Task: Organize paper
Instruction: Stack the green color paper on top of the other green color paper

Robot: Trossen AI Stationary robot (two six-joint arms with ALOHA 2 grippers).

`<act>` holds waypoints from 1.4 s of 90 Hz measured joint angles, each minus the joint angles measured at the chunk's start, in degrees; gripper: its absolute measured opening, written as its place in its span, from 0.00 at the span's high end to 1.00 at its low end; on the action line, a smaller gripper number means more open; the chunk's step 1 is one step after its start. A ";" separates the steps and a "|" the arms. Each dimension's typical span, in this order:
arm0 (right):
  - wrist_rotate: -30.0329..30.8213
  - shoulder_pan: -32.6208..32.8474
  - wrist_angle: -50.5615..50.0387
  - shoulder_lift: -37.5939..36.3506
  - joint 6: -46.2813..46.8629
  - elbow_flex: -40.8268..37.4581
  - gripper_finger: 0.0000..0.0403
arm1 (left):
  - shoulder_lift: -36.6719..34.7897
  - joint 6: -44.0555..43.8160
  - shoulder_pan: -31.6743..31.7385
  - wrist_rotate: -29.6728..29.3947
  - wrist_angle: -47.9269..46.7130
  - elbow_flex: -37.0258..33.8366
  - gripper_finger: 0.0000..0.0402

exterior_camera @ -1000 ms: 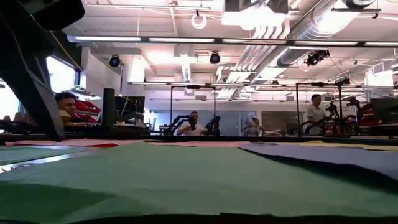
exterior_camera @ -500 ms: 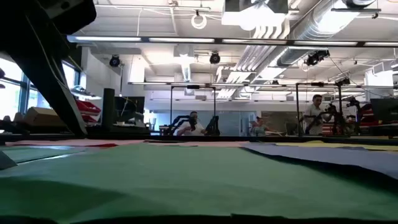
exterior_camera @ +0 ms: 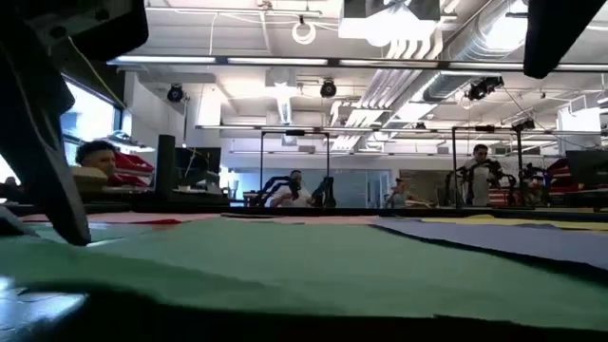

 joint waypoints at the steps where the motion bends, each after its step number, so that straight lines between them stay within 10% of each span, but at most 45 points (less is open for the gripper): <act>1: 0.00 0.00 0.00 0.00 -0.01 0.00 0.33 | 0.00 -0.10 0.00 0.13 0.04 0.00 0.98; 56: 1.66 -1.16 3.98 0.00 -2.70 -0.03 0.33 | -8.50 -1.28 -0.07 -2.04 -1.82 -0.04 1.00; 98: 8.04 -4.97 7.59 0.00 -8.24 -0.04 0.33 | -29.48 -40.95 -5.79 28.34 -43.04 0.07 1.00; 126: 7.97 -9.05 14.28 0.00 -17.93 -0.04 0.33 | -29.40 -44.48 -7.50 36.79 -53.02 -1.35 1.00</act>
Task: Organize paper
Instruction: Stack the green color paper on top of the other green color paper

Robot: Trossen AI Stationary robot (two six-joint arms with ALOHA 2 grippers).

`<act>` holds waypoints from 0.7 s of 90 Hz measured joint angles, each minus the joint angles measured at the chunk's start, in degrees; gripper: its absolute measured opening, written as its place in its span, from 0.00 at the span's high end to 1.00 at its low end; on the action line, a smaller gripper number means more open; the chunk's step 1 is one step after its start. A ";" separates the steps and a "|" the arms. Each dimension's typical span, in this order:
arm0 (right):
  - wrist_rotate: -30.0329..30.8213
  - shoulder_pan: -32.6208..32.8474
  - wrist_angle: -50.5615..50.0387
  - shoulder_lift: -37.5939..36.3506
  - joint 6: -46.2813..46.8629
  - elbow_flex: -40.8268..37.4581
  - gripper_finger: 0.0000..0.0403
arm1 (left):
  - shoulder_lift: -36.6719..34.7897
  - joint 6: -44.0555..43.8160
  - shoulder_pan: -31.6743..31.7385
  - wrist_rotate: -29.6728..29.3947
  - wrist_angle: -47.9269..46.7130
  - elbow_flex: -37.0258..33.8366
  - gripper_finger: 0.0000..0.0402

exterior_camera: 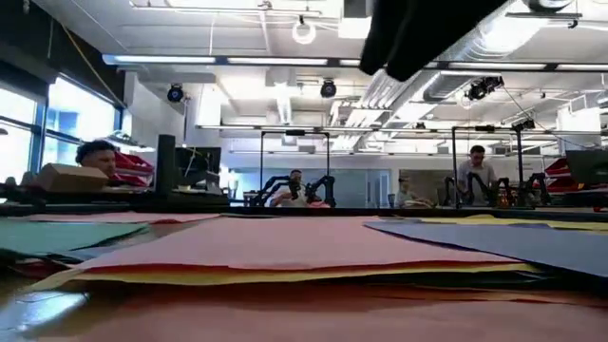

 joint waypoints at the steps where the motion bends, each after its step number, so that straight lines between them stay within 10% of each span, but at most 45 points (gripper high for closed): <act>1: -0.01 -0.11 0.11 0.00 -0.19 0.00 0.33 | 0.20 -0.16 -0.03 0.08 -0.01 -0.07 1.00; 63: -6.74 -10.46 35.16 8.88 -30.53 0.00 0.33 | 9.43 -8.16 -5.86 9.55 1.34 0.41 1.00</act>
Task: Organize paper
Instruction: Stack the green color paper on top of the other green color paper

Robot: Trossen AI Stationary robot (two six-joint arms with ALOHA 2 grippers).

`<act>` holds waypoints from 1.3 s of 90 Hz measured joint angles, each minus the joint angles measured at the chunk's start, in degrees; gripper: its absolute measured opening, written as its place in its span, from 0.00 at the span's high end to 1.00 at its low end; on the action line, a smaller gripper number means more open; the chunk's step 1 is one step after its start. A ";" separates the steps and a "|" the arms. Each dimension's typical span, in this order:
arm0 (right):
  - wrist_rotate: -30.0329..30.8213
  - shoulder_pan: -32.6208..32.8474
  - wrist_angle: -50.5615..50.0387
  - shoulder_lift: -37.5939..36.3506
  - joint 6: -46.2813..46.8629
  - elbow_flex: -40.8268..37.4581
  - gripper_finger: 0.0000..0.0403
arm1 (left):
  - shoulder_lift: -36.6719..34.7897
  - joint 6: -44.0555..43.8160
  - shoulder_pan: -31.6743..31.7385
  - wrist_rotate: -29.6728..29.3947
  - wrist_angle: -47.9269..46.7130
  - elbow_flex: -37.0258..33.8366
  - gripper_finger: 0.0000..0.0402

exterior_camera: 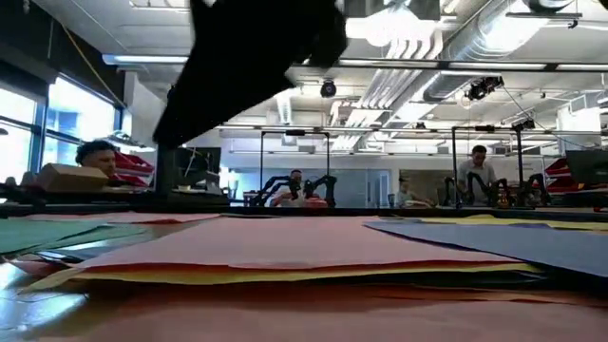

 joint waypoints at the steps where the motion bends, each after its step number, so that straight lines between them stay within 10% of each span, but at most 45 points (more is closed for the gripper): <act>1: -0.03 -0.09 0.46 0.13 -0.37 0.00 0.33 | 0.17 0.31 0.00 0.00 0.03 0.17 1.00; 32: -6.78 -2.99 12.92 6.17 -2.05 -0.02 0.33 | 2.24 8.55 0.05 -6.03 -8.12 5.24 1.00; 73: -7.06 -3.67 17.51 8.98 -1.48 -0.02 0.33 | 2.18 -1.30 1.71 -7.03 -8.66 8.98 0.99; 117: -16.49 -0.50 21.51 10.09 -1.66 0.85 0.33 | -2.29 -16.06 6.23 -0.06 -17.47 10.53 0.76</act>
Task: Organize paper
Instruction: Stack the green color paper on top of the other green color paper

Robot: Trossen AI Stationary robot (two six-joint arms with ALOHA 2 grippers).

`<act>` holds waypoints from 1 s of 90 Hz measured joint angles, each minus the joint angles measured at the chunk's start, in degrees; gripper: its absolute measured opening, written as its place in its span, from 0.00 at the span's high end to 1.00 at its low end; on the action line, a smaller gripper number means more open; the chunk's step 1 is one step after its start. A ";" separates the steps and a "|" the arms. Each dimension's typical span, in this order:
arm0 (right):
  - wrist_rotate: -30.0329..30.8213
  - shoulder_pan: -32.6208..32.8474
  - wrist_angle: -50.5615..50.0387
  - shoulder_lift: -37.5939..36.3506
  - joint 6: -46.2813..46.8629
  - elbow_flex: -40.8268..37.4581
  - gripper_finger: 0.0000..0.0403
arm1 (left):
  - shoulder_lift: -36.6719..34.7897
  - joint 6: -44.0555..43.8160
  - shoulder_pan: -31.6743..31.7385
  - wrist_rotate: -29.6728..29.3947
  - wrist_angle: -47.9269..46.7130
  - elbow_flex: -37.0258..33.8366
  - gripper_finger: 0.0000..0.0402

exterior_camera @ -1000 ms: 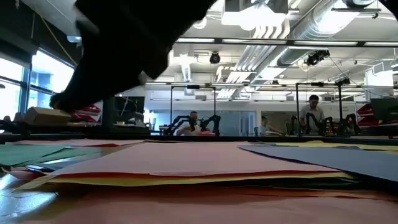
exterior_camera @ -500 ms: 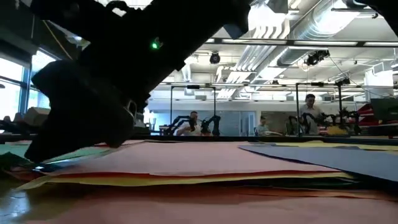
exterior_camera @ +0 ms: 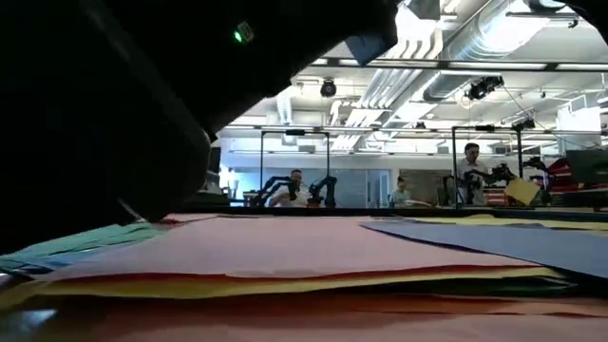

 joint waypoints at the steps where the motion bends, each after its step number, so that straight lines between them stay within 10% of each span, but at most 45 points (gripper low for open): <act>1: 0.29 0.07 -0.01 -0.01 -0.25 0.26 0.33 | -0.37 -0.51 0.15 -0.11 0.08 0.00 0.76; 28: 17.98 2.00 -19.79 -2.59 -2.95 9.20 0.33 | -3.12 -9.18 2.43 -35.34 14.75 -3.25 0.77; 55: 23.91 -5.08 -19.49 -2.52 11.28 3.92 0.33 | -1.43 -7.08 2.39 -35.69 44.04 -18.12 0.77; 90: 18.67 -12.60 -12.65 1.30 6.25 3.29 0.33 | 6.50 -3.15 0.15 -35.63 65.42 -24.28 0.77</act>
